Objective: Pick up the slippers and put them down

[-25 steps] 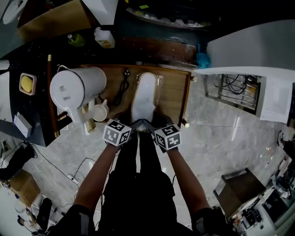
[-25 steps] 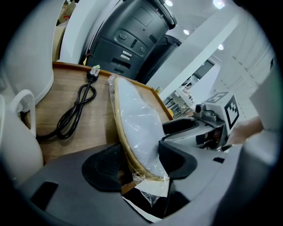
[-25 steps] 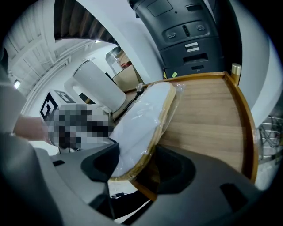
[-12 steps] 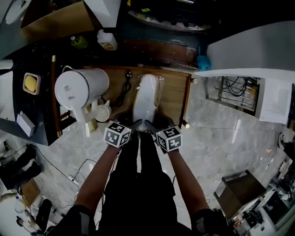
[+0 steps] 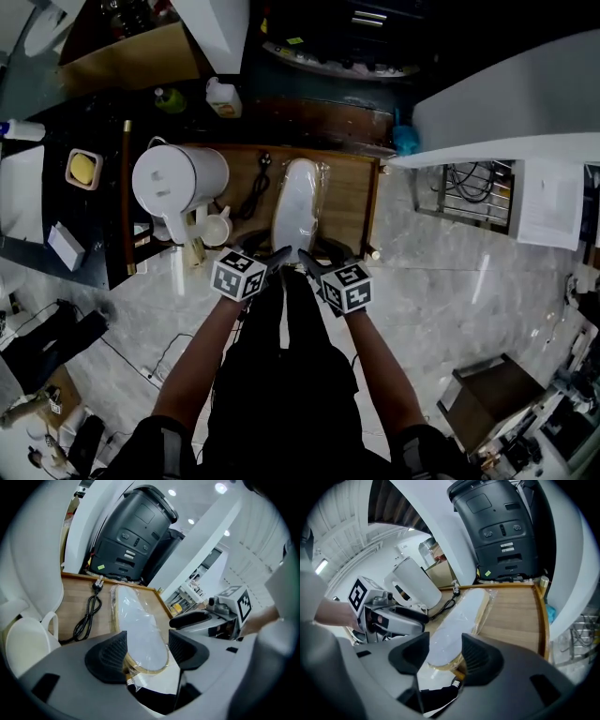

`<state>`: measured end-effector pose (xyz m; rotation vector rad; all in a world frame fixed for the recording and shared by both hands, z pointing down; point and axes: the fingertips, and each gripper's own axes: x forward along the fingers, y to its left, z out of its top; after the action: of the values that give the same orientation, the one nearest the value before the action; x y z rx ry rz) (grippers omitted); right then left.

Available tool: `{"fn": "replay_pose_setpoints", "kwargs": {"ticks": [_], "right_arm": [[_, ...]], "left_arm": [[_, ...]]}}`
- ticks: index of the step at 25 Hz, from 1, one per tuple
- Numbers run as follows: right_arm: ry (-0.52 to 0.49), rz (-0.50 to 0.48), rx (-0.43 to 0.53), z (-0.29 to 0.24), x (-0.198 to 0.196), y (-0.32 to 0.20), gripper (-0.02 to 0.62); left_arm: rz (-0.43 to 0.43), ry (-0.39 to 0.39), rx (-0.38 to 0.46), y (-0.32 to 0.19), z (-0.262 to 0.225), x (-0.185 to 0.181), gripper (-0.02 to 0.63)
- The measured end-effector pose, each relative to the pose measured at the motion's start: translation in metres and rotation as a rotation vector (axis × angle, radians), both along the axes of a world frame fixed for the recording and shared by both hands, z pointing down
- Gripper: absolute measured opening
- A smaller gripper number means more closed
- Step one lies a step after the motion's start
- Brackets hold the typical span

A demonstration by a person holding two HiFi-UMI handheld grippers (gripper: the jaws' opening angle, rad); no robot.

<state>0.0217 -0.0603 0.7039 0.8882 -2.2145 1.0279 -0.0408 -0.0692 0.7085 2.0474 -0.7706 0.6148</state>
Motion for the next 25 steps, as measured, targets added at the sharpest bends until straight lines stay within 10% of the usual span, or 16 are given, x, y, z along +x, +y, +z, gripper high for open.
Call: {"fn": "replay_pose_setpoints", "kwargs": {"ticks": [11, 25], "right_arm": [[-0.016, -0.001, 0.109, -0.063, 0.001, 0.014, 0.037], [-0.136, 0.011, 0.179, -0.136, 0.007, 0.054, 0.009]], "left_arm": [[0.015, 0.079, 0.080, 0.013, -0.070, 0.004, 0.217], [0.004, 0.223, 0.137, 0.057, -0.148, 0.007, 0.024]]}}
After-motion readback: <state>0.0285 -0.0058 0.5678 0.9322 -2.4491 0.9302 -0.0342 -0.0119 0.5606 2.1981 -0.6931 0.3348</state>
